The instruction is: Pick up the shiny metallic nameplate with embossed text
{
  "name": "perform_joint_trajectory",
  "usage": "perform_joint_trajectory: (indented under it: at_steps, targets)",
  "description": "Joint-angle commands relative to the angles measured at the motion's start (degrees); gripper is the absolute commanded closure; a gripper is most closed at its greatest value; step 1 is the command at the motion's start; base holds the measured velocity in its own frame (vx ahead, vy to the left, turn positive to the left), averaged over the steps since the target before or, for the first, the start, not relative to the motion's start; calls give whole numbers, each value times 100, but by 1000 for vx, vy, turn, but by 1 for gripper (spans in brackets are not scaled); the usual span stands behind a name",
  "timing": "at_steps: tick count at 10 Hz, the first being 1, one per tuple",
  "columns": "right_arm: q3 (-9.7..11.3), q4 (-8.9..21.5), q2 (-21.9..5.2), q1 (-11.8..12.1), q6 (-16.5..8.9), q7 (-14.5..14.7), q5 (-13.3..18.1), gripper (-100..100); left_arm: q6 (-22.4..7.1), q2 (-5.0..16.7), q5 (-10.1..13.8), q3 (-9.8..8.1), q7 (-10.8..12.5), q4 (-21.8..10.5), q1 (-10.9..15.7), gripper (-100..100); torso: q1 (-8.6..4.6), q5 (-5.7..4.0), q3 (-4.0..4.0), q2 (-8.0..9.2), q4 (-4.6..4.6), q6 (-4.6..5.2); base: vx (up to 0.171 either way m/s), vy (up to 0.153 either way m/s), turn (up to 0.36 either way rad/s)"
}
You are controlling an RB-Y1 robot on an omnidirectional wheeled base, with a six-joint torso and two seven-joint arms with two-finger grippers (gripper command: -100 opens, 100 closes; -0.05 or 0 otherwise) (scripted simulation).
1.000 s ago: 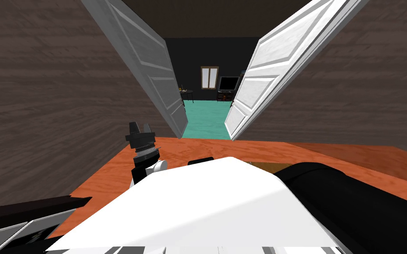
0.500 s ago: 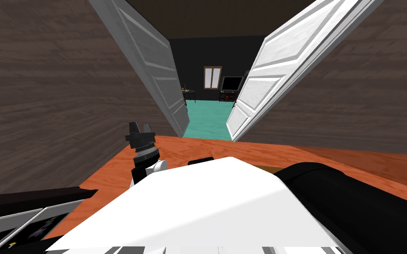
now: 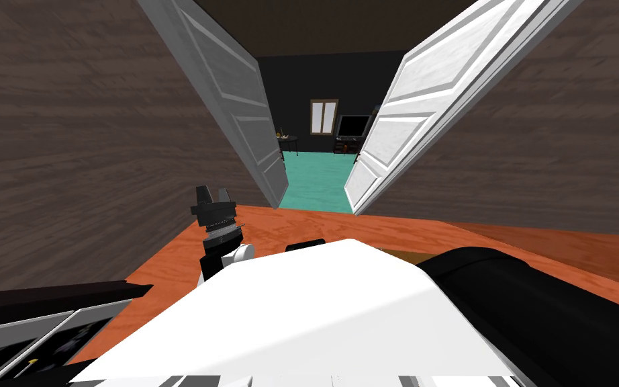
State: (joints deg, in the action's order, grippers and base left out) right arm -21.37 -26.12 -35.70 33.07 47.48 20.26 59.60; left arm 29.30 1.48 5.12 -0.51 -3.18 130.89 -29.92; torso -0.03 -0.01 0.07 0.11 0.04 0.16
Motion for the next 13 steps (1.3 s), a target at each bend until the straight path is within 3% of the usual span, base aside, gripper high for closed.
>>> perform_joint_trajectory:
  at_steps: [1,2,4,7,11,12,13]
  targets:
    - [-65,149,-14,-180,-4,-12,142,-100,0,0,0,0,0,0,0,0,0,0,0,0,0,0,-49,6,1]
    - [-113,235,-27,-316,-23,-58,264,-100,0,0,0,0,0,0,0,0,-2,0,-2,-4,-1,0,-57,15,7]
    - [-113,235,-27,-316,-23,-58,264,-100,0,0,0,0,0,0,0,0,-1,0,-5,-8,-2,0,-23,4,0]
    - [-256,493,-66,-723,-81,-196,629,-100,0,0,0,0,0,0,0,0,0,0,-7,-11,-3,-1,-44,10,6]
    - [-311,657,-84,-882,-66,-146,721,-100,0,0,0,0,0,0,0,0,0,1,-7,-12,-3,1,-32,8,1]
    - [-306,626,-81,-872,-80,-185,729,100,0,0,0,0,0,0,-1,0,-2,0,-10,-17,-4,1,0,0,0]
    - [-307,630,-81,-873,-79,-182,728,100,0,0,0,0,0,0,-1,0,-3,0,-12,-21,-5,1,0,0,0]
